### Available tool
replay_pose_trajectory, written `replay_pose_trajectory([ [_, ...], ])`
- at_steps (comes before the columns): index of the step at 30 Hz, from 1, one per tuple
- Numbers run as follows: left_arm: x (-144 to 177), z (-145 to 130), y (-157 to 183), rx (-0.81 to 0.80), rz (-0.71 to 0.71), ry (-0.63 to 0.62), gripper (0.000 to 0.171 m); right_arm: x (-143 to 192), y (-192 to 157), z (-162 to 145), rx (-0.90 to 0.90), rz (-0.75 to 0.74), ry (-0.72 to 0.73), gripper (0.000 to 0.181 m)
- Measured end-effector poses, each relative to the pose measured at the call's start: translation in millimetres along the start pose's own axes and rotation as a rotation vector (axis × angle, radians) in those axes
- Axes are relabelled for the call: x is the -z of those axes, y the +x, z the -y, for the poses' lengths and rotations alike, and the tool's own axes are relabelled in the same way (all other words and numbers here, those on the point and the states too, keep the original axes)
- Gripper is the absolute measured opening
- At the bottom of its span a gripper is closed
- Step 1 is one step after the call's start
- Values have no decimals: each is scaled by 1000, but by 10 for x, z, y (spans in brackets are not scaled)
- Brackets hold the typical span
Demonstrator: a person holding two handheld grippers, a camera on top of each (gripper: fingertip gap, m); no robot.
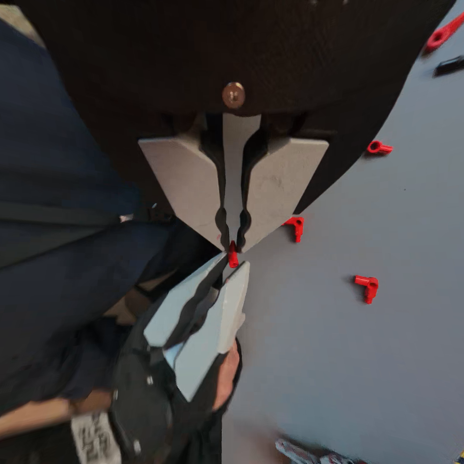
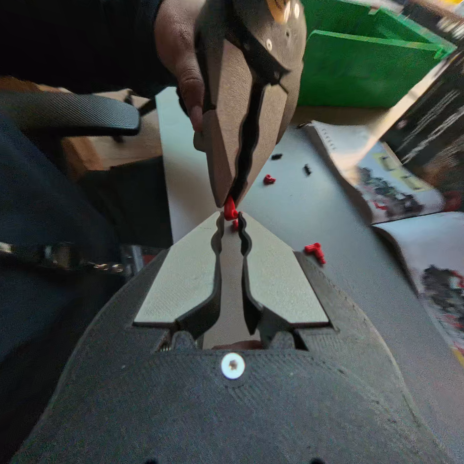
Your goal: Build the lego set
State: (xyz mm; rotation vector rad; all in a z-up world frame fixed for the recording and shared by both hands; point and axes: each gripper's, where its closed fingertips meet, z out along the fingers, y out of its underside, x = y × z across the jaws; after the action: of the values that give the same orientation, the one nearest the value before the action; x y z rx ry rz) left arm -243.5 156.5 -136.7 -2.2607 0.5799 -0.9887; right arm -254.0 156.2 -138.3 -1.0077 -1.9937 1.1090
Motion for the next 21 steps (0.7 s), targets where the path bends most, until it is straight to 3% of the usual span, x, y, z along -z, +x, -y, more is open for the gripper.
replay_pose_trajectory([
  [2,-10,-33,20,-134,58,-99,2,2,-58,-16,-102,108,-17,7],
  [5,-24,-70,26,-287,127,-216,2,-1,-102,-13,-112,149,-34,6],
  [11,-89,-166,-52,-362,193,-363,2,-75,-108,-139,-19,96,-144,5],
  [14,-74,-151,-77,-284,182,-320,5,-76,-56,-191,-37,77,-156,5],
  [17,60,-197,-282,-124,240,-244,35,-33,129,-327,-172,49,-161,5],
  [21,1,-301,-419,-73,306,-213,45,11,243,-386,-316,78,-116,5],
])
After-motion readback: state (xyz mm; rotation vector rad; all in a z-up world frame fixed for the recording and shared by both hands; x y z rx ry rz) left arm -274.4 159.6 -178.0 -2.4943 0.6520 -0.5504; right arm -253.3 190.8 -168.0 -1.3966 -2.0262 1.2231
